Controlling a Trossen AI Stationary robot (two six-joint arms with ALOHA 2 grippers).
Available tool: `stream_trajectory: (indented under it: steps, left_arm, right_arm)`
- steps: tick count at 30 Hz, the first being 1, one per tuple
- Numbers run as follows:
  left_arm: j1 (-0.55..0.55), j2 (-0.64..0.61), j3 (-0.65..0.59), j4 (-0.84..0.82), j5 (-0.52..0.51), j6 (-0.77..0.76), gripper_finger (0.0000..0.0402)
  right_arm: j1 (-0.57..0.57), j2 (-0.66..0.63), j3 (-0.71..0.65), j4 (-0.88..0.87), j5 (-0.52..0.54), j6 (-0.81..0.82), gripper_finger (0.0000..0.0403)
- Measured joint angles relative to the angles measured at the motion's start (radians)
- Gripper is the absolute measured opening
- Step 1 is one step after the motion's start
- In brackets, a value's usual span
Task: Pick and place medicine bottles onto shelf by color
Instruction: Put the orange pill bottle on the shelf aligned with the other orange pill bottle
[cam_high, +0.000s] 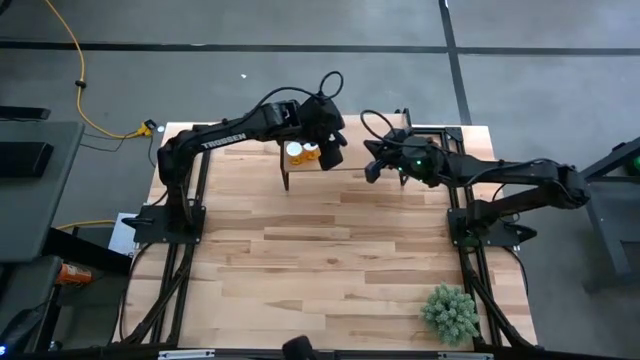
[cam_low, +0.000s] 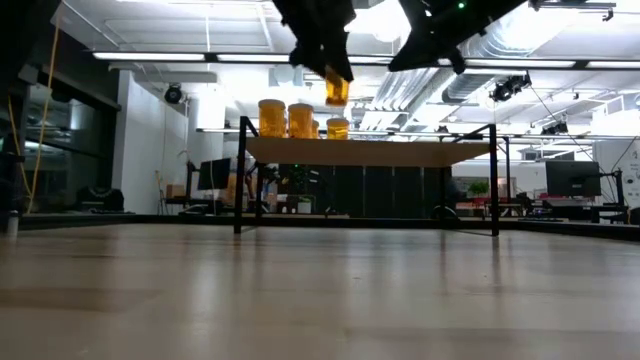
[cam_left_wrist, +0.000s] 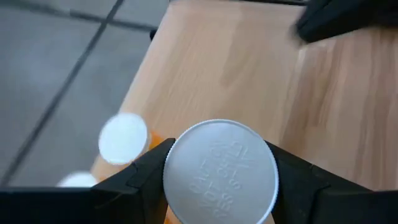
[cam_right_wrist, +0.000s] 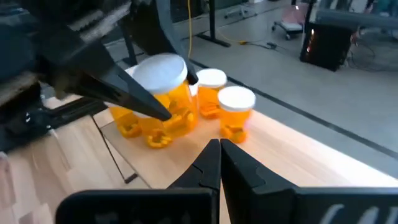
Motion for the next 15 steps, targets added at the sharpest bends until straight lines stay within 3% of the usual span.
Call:
stream_trajectory:
  steps: [5, 15]
  left_arm:
    - [0.015, 0.001, -0.082, 0.07, 0.021, -0.109, 0.0202]
    - [0.014, 0.0, -0.182, 0.205, -0.033, -0.116, 0.0202]
  right_arm:
    - [0.0, -0.046, 0.0, -0.081, 0.006, 0.046, 0.0]
    - [0.001, -0.046, 0.0, -0.099, 0.002, 0.084, 0.0]
